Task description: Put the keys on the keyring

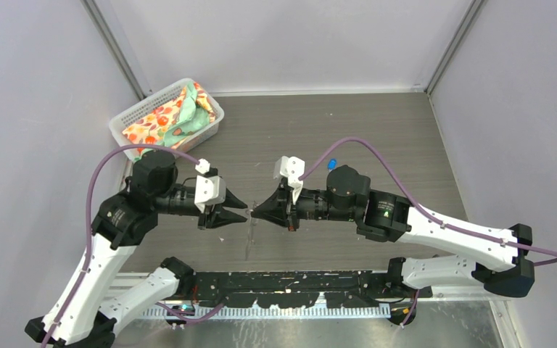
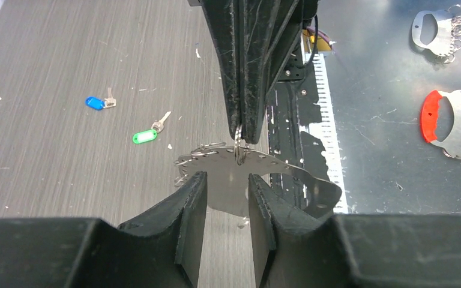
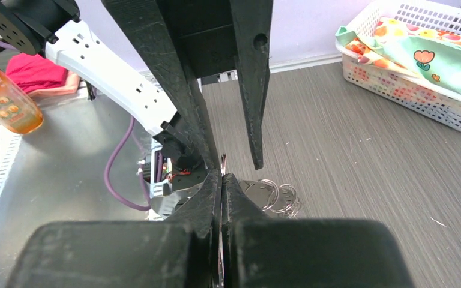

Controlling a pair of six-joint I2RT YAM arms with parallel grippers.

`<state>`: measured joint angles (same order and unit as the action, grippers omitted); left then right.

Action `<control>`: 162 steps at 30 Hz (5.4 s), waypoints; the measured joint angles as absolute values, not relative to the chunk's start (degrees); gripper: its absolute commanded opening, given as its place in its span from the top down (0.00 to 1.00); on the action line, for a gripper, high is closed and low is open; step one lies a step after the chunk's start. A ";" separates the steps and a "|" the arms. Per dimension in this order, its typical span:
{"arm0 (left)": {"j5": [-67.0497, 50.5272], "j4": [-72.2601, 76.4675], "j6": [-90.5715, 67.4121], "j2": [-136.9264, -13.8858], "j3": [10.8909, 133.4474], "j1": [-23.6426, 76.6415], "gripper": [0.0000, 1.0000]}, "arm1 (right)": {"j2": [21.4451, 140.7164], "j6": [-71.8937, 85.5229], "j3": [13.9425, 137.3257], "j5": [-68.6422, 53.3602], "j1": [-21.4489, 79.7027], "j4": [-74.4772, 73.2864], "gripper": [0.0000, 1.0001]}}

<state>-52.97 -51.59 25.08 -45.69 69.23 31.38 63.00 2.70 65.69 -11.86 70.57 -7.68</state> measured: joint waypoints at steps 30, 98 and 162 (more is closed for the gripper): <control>-58.13 -51.29 22.96 -45.84 69.49 31.35 0.71 | 64.03 2.96 65.80 -12.05 70.67 -8.19 0.99; -66.30 -54.57 59.53 -36.88 64.93 31.00 1.00 | 52.58 12.62 62.94 7.07 48.84 -16.60 0.37; -67.96 -53.95 59.94 -33.65 64.88 31.07 1.00 | 100.97 16.80 56.40 -5.61 16.01 -5.85 0.59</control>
<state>-67.96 -53.95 59.94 -33.65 64.88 31.07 100.97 16.80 56.40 -5.61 16.01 -5.85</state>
